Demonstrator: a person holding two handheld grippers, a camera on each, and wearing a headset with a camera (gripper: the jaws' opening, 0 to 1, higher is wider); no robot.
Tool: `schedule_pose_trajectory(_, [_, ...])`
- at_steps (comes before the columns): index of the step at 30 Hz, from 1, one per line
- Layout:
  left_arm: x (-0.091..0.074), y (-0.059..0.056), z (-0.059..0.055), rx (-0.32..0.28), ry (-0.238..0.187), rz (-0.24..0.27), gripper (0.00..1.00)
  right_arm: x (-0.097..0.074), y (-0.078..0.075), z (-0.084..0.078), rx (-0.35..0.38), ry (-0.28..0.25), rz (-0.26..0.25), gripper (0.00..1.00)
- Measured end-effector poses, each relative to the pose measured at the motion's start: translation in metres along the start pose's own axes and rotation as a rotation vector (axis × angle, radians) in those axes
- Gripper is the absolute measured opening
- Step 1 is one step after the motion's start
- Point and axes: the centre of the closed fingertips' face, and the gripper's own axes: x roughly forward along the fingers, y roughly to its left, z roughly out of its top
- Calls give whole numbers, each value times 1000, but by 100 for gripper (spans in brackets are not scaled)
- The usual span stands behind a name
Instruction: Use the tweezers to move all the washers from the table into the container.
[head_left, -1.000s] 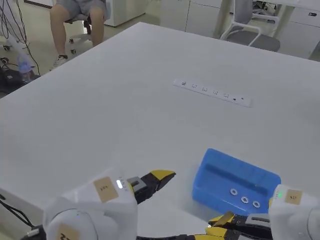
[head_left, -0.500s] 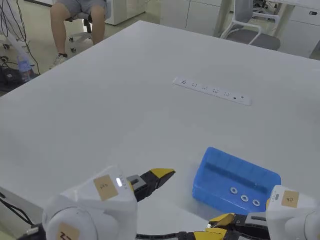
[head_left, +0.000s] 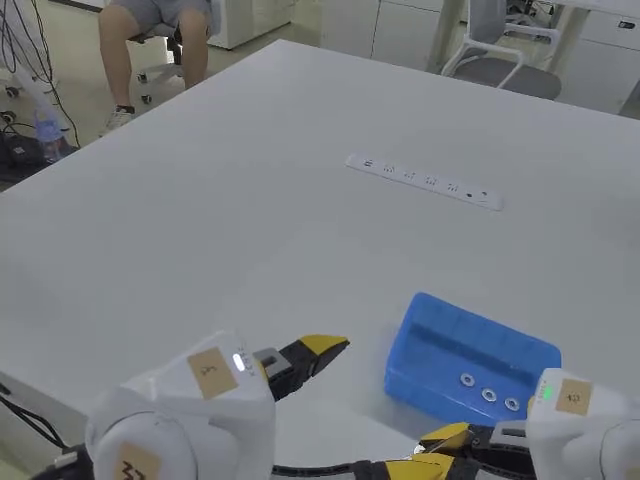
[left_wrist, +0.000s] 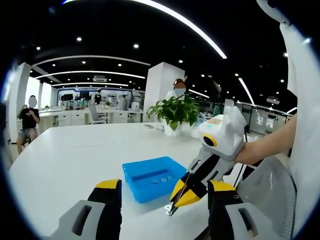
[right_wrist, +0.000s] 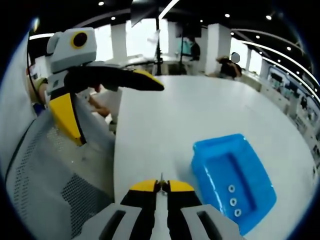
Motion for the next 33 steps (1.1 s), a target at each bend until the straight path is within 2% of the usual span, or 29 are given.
schedule_pose_trajectory(9, [0, 1, 0, 1, 1, 5, 70, 2, -2, -2, -2, 33, 19, 4])
schedule_pose_trajectory(18, [0, 2, -1, 2, 1, 8, 70, 7, -3, 2, -2, 8, 32, 3])
schedule_pose_trajectory(21, [-1, 2, 0, -2, -1, 12, 70, 6, -3, 1, 53, -22, 31, 3])
schedule_pose_trajectory(23, [-1, 2, 1, -1, -5, 11, 70, 5, -6, 0, 59, -29, 31, 3])
schedule_pose_trajectory(26, [0, 0, 0, 1, 0, 5, 70, 4, -9, 0, 108, -32, 34, 3])
schedule_pose_trajectory(28, [0, 1, -1, 3, 2, 6, 70, 3, -7, 1, 183, -44, 46, 3])
schedule_pose_trajectory(33, [-1, 3, 1, -5, -11, 16, 70, -11, -12, 11, 199, -68, 46, 3])
